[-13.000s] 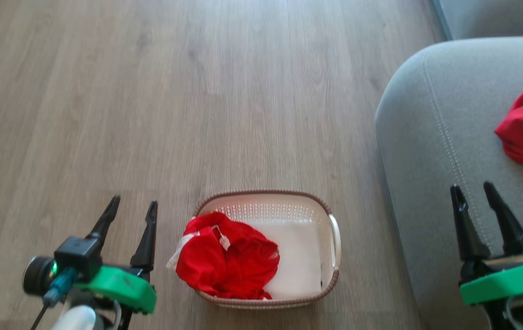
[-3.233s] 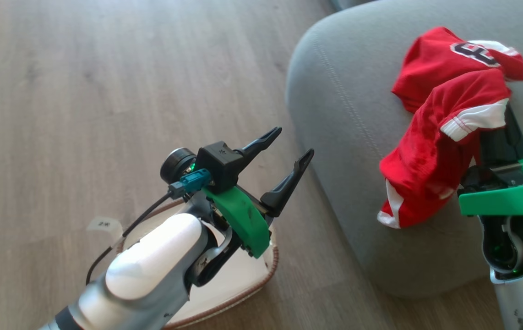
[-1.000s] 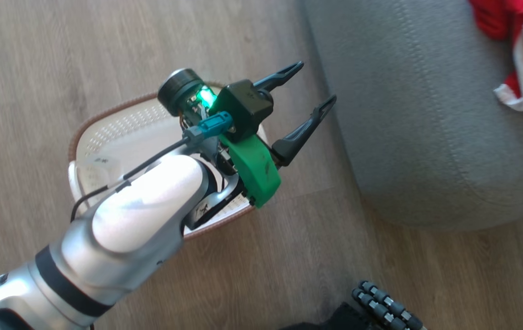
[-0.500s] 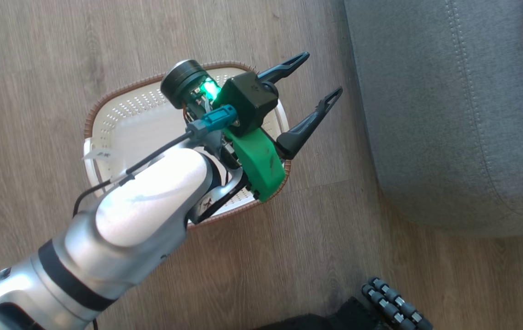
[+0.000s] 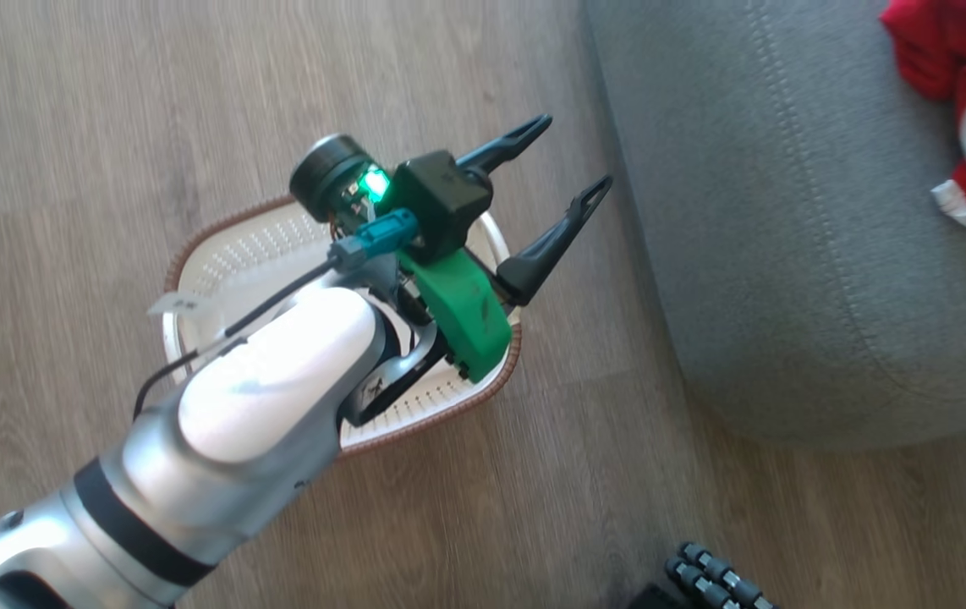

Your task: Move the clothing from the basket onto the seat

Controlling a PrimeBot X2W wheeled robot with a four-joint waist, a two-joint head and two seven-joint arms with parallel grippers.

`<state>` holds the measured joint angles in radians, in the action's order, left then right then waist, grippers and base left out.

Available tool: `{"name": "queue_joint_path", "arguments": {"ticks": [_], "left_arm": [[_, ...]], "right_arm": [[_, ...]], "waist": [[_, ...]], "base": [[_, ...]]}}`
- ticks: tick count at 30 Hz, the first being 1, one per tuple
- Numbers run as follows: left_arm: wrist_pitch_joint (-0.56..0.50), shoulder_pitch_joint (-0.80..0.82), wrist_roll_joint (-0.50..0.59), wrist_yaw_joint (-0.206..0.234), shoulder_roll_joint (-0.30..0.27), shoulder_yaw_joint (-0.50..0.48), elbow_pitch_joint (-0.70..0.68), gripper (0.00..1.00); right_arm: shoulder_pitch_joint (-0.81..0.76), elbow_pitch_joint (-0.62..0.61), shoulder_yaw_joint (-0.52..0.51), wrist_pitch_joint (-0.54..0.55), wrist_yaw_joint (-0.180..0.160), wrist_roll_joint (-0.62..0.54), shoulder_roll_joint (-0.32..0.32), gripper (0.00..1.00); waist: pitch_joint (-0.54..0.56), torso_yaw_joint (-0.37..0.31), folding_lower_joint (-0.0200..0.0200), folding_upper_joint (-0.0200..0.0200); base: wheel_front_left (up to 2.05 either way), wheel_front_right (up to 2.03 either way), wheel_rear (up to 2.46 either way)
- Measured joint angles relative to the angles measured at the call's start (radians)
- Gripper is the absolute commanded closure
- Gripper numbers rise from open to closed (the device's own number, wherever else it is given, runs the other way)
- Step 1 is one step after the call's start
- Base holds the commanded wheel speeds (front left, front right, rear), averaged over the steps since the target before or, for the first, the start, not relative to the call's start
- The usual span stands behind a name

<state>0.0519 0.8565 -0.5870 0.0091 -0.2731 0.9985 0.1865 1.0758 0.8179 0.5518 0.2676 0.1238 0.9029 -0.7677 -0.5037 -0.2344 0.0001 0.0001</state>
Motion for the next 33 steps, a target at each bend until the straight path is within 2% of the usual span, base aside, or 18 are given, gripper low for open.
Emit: {"name": "queue_joint_path", "arguments": {"ticks": [9,19,22,30,33], "left_arm": [[0.045,-0.071,-0.039,0.012,-0.004,-0.007,0.019,0.00],[0.088,-0.158,-0.082,0.048,-0.018,-0.037,0.027,0.00],[0.105,-0.174,-0.092,0.063,-0.029,-0.046,0.027,0.00],[0.127,-0.243,-0.132,0.108,-0.046,-0.087,0.017,0.00],[0.139,-0.276,-0.144,0.131,-0.069,-0.110,0.012,0.00]], "right_arm": [[-0.007,-0.106,0.096,0.019,0.000,0.041,-0.046,0.00],[-0.091,-0.201,0.167,-0.090,0.000,0.053,-0.061,0.00],[-0.107,-0.244,0.168,-0.125,0.000,0.094,-0.061,0.00],[-0.173,-0.348,0.166,-0.226,0.000,0.112,-0.096,0.00],[-0.232,-0.393,0.157,-0.266,0.000,0.113,-0.097,0.00]], "waist": [[0.112,-0.023,0.0000,0.0000],[0.241,-0.026,-0.0001,0.0000],[0.282,-0.019,-0.0001,0.0000],[0.369,0.029,-0.0001,0.0000],[0.396,0.054,-0.0001,-0.0001]], "base": [[0.00,0.00,0.00],[0.00,0.00,0.00],[0.00,0.00,0.00],[0.00,0.00,0.00],[0.00,0.00,0.00]]}}
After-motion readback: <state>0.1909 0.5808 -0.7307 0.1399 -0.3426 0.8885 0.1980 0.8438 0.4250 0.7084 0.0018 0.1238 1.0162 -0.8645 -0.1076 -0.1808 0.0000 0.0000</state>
